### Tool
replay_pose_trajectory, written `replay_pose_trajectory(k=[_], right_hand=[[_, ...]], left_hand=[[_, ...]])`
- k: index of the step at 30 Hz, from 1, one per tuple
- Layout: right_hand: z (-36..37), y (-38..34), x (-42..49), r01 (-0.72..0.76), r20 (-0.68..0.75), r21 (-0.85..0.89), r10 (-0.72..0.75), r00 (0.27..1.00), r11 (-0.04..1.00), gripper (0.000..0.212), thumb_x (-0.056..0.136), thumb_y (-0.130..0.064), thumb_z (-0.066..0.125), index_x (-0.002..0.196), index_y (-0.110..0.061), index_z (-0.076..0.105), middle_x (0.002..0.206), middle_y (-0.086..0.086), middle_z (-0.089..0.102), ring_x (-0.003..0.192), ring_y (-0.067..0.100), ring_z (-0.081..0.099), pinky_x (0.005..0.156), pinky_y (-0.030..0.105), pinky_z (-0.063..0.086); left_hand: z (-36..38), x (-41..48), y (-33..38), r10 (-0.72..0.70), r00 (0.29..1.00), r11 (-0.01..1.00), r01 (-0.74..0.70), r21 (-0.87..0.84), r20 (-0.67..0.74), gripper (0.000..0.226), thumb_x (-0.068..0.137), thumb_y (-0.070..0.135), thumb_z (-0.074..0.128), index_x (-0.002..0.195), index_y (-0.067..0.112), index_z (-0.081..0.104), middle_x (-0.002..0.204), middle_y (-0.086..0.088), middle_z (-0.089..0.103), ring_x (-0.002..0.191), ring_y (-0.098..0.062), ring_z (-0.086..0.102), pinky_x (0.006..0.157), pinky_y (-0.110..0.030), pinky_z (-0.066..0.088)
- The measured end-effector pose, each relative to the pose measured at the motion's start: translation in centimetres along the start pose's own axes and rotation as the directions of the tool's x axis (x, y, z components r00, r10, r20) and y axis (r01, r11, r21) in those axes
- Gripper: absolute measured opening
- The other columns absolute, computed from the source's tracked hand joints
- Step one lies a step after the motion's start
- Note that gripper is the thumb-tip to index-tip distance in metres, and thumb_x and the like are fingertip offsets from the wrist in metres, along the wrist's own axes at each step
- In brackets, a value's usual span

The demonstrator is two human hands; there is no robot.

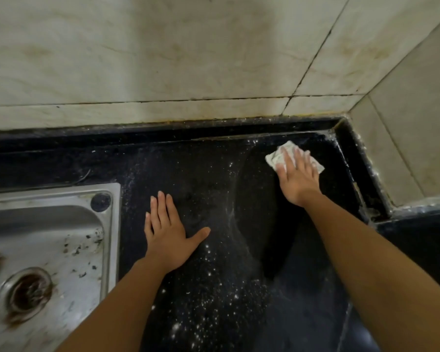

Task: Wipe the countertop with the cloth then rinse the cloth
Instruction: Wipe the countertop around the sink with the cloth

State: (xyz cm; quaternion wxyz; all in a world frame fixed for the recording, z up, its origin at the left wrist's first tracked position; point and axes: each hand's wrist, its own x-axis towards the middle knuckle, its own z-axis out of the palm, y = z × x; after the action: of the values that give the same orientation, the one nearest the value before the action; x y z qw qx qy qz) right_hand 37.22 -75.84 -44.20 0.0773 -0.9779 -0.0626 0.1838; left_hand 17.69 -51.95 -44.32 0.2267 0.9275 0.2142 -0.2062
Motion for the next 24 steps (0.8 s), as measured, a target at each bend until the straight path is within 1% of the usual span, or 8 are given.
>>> replay_pose_trajectory(k=[3,4,6,12,15,17,20,24], right_hand=[[0.1,-3.0,2.1,-0.241,-0.042,0.158,0.25,0.967,0.958,0.056,0.103,-0.045,0.011,0.154,-0.031,-0.007,0.161,0.004,-0.016,0.146,0.027,-0.022,0.117,0.044,-0.014],[0.2,-4.0,2.6,-0.286,-0.043,0.188,0.298,0.953,0.94,0.056,0.103,-0.043,0.012,0.154,-0.029,-0.007,0.161,0.005,-0.016,0.145,0.029,-0.022,0.116,0.045,-0.014],[0.4,-5.9,3.0,-0.301,-0.042,0.2,0.315,0.948,0.933,0.056,0.103,-0.041,0.012,0.154,-0.027,-0.007,0.161,0.006,-0.016,0.145,0.031,-0.023,0.115,0.047,-0.015],[1.7,-10.1,1.7,-0.082,-0.003,0.132,0.083,0.997,0.988,0.058,0.102,-0.044,0.011,0.153,-0.029,-0.01,0.161,0.007,-0.017,0.146,0.028,-0.022,0.117,0.046,-0.015],[2.8,-12.9,0.2,0.102,0.031,0.131,-0.107,0.994,0.986,0.057,0.102,-0.044,0.014,0.153,-0.031,-0.009,0.161,0.009,-0.017,0.145,0.029,-0.023,0.114,0.046,-0.016],[3.6,-14.7,-0.4,0.231,0.073,0.126,-0.241,0.968,0.965,0.057,0.103,-0.044,0.017,0.153,-0.032,-0.007,0.161,0.007,-0.018,0.144,0.029,-0.025,0.113,0.045,-0.019],[3.8,-16.1,-0.3,0.357,0.142,0.033,-0.358,0.923,0.933,0.058,0.102,-0.044,0.018,0.154,-0.033,-0.006,0.161,0.004,-0.018,0.144,0.028,-0.026,0.113,0.045,-0.019],[3.8,-15.8,-0.7,0.551,0.208,-0.046,-0.531,0.821,0.833,0.056,0.103,-0.044,0.02,0.153,-0.037,-0.003,0.162,-0.001,-0.014,0.145,0.023,-0.023,0.114,0.041,-0.017]], left_hand=[[0.0,0.1,0.0,0.005,1.0,1.0,-0.006,0.004,0.013,0.115,0.074,0.084,0.027,0.136,0.011,-0.037,0.138,-0.001,-0.048,0.129,-0.018,-0.044,0.108,-0.039,-0.022],[0.0,0.1,-0.1,0.004,1.0,1.0,-0.004,0.007,0.013,0.114,0.074,0.084,0.026,0.133,0.012,-0.039,0.138,-0.002,-0.048,0.128,-0.019,-0.045,0.108,-0.039,-0.023],[0.0,0.1,-0.1,0.003,1.0,1.0,-0.003,0.015,0.024,0.113,0.073,0.084,0.023,0.131,0.012,-0.041,0.137,-0.003,-0.05,0.127,-0.02,-0.046,0.107,-0.039,-0.024],[0.0,0.2,-0.1,0.01,0.999,1.0,-0.011,0.023,0.042,0.114,0.067,0.089,0.014,0.128,0.012,-0.043,0.134,-0.003,-0.054,0.125,-0.021,-0.049,0.106,-0.04,-0.024],[-0.1,0.2,0.0,0.001,0.999,1.0,-0.001,0.016,0.046,0.113,0.074,0.085,0.023,0.13,0.011,-0.041,0.137,-0.004,-0.051,0.126,-0.021,-0.047,0.109,-0.041,-0.023],[-0.2,0.2,0.1,-0.004,0.999,1.0,0.003,0.019,0.042,0.112,0.075,0.083,0.025,0.13,0.011,-0.041,0.137,-0.003,-0.051,0.126,-0.02,-0.047,0.109,-0.04,-0.023],[-0.2,0.2,0.2,-0.009,0.999,1.0,0.008,0.03,0.034,0.112,0.076,0.083,0.026,0.129,0.011,-0.041,0.135,-0.003,-0.05,0.126,-0.018,-0.046,0.108,-0.039,-0.023],[-0.2,0.2,0.3,-0.011,0.999,1.0,0.01,0.024,0.036,0.113,0.075,0.083,0.028,0.131,0.011,-0.039,0.136,-0.001,-0.05,0.127,-0.017,-0.046,0.11,-0.04,-0.021]])
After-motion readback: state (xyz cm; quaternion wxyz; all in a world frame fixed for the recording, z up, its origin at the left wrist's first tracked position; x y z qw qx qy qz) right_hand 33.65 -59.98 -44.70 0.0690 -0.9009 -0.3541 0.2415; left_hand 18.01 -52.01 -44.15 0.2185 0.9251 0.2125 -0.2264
